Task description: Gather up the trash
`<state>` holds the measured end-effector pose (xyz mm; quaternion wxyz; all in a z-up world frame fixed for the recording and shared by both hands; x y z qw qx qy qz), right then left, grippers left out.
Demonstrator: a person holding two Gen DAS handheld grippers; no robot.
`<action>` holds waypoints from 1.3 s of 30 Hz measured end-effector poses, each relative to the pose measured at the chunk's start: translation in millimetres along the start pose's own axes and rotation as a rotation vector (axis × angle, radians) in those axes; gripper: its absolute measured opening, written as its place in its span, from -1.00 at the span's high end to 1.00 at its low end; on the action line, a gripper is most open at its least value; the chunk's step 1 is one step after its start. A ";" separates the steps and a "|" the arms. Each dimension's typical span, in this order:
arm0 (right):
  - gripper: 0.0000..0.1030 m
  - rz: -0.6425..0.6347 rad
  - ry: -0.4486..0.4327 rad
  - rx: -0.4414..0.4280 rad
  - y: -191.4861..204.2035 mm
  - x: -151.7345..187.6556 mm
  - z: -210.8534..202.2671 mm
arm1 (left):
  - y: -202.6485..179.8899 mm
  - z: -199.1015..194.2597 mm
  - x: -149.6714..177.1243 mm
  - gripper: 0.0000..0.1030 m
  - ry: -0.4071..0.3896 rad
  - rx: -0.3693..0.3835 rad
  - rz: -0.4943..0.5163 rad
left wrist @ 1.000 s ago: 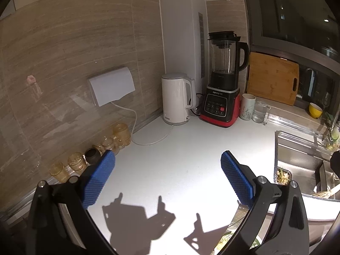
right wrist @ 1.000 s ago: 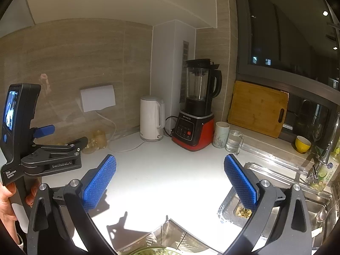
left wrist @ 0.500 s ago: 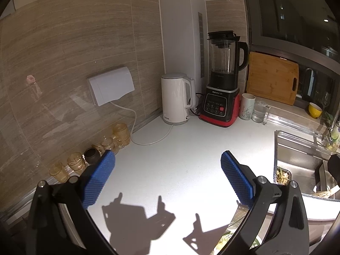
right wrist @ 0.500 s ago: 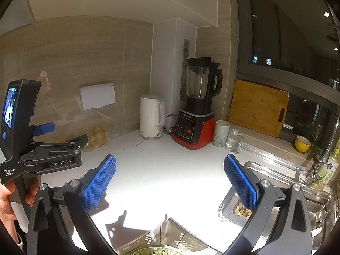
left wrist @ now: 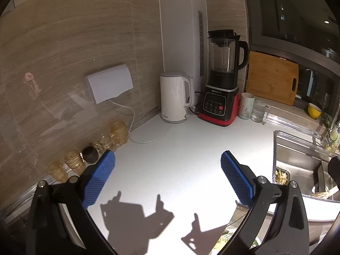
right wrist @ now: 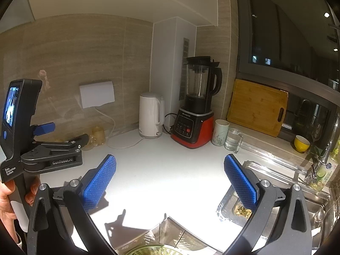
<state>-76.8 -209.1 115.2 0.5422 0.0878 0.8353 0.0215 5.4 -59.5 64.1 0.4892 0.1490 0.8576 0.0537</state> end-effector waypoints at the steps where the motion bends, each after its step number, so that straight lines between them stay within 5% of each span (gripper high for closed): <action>1: -0.96 -0.001 0.000 0.000 -0.8 0.3 0.1 | -0.5 0.4 0.3 -0.85 0.000 0.006 0.000; 12: -0.96 0.001 0.004 -0.001 -3.1 1.1 1.1 | -6.1 8.3 2.0 -0.85 0.004 0.044 0.015; 17: -0.96 0.004 0.007 0.002 -6.5 3.2 1.7 | -1.5 4.5 0.9 -0.85 -0.031 -0.030 0.011; 39: -0.96 0.010 0.021 -0.003 -12.6 5.3 5.0 | -11.3 13.4 1.7 -0.85 0.015 0.066 0.021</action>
Point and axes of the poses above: each gripper's, at about its wrist camera, not at the fingertips, and z roughly the way its jaws point, y to its left, x to its underside, the point moved 10 cm from there along z, roughly the way its jaws point, and after that the axes turned 12 degrees about z, right-handed, at the moved point
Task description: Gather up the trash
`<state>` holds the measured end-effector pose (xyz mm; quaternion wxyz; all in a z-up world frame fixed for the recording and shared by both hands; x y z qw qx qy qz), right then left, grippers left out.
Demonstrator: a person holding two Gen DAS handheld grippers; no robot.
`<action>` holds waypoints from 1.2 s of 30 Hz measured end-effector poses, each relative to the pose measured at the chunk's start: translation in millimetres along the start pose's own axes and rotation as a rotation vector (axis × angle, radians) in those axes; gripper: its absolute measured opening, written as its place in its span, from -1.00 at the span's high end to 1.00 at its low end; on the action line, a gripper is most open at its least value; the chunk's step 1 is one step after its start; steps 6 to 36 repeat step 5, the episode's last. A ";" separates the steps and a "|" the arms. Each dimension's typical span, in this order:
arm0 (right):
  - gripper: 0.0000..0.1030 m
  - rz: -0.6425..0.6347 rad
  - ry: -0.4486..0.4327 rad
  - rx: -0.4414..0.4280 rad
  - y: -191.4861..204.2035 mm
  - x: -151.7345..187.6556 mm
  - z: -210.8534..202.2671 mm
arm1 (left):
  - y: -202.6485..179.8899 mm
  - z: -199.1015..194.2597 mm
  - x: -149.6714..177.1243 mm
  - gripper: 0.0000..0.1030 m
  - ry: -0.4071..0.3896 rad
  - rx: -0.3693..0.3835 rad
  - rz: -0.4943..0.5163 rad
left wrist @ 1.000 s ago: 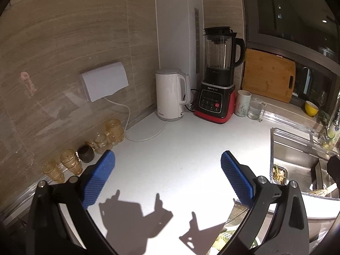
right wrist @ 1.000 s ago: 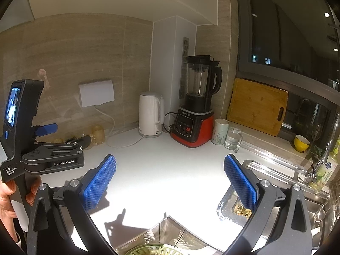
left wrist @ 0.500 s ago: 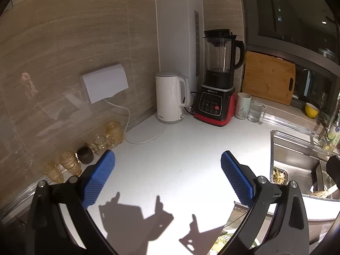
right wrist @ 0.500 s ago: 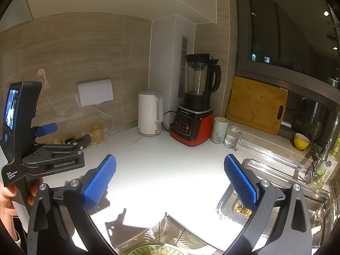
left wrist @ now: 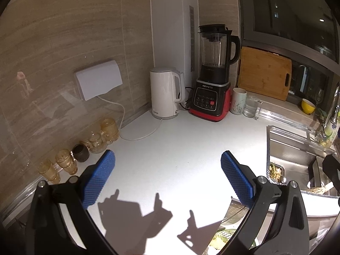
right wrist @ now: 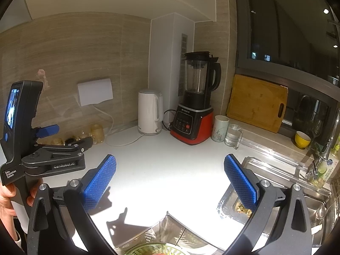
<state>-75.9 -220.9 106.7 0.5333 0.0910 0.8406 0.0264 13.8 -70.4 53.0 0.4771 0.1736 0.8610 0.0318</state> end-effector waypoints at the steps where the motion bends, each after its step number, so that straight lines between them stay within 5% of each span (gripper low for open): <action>1: -0.96 0.001 0.001 0.000 0.2 -0.2 0.8 | 0.3 0.2 0.7 -0.85 0.003 0.002 -0.001; 36: -0.96 0.001 0.002 0.000 0.6 0.4 0.9 | 1.0 2.1 1.2 -0.85 0.008 0.005 0.002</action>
Point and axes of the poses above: each gripper's, at about its wrist camera, not at the fingertips, and z roughly the way its jaws point, y to its left, x to its underside, the point moved 10 cm from there along z, roughly the way its jaws point, and after that the axes turned 12 degrees about z, right-handed, at the moved point
